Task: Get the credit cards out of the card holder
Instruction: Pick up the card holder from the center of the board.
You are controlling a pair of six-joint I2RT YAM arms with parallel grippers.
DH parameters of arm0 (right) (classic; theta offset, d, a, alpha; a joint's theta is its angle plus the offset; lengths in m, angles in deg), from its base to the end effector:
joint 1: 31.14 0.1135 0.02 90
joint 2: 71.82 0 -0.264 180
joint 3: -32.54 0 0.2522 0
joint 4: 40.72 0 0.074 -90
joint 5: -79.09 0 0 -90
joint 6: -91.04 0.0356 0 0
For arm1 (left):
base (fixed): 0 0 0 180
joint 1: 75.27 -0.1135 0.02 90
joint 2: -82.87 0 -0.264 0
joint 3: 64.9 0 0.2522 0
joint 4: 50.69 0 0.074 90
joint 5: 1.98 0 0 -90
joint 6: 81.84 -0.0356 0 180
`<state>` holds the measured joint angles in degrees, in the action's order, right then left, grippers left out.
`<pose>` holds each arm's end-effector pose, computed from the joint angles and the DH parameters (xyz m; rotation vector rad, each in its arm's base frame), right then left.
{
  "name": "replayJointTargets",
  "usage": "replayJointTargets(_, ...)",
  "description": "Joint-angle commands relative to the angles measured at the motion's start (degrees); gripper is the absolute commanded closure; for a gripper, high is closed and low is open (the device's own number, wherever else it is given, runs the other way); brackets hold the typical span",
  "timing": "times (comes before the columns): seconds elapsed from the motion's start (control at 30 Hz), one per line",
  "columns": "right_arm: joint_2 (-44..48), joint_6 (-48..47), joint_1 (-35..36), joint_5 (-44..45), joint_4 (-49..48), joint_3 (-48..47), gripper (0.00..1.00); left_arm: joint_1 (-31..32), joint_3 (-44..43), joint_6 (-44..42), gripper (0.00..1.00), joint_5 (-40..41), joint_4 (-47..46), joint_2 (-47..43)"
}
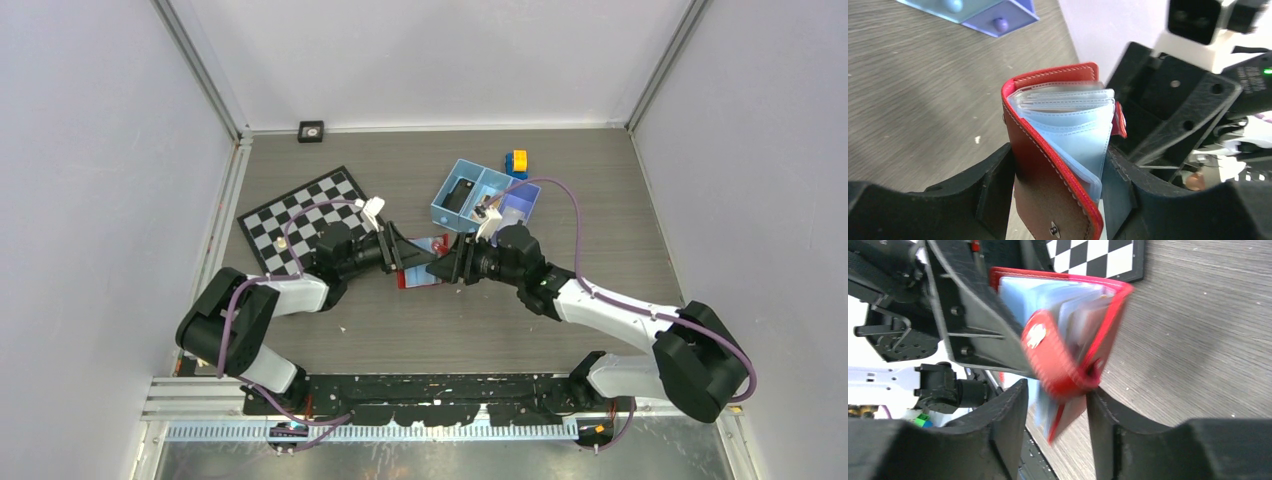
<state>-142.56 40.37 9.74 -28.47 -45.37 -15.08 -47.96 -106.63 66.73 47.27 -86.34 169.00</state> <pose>0.1950 0.1830 0.2295 -0.2577 2.0620 1.2023 0.2401 -0.1501 0.1851 0.0718 2.0144 -1.6445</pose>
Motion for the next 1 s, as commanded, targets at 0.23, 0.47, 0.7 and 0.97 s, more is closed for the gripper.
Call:
replayJointTargets(0.23, -0.7, 0.1, 0.2, 3.4, 0.0, -2.1, 0.44, -1.1, -0.8, 6.2, 0.76, -6.3, -13.7, 1.3)
replayJointTargets(0.47, 3.3, 1.1, -0.5, 4.1, -2.6, 0.8, 0.34, -1.7, -0.5, 6.9, 0.76, -6.3, -14.3, 1.8)
replayJointTargets(0.7, 4.8, 1.2, -0.8, 4.2, -2.9, 1.5, 0.32, -2.2, -0.4, 7.6, 0.77, -6.4, -15.3, 2.5)
replayJointTargets(0.97, 4.5, 1.2, -0.9, 4.2, -2.8, 1.4, 0.63, -3.0, 0.2, 8.6, 0.74, -6.3, -16.9, 2.9)
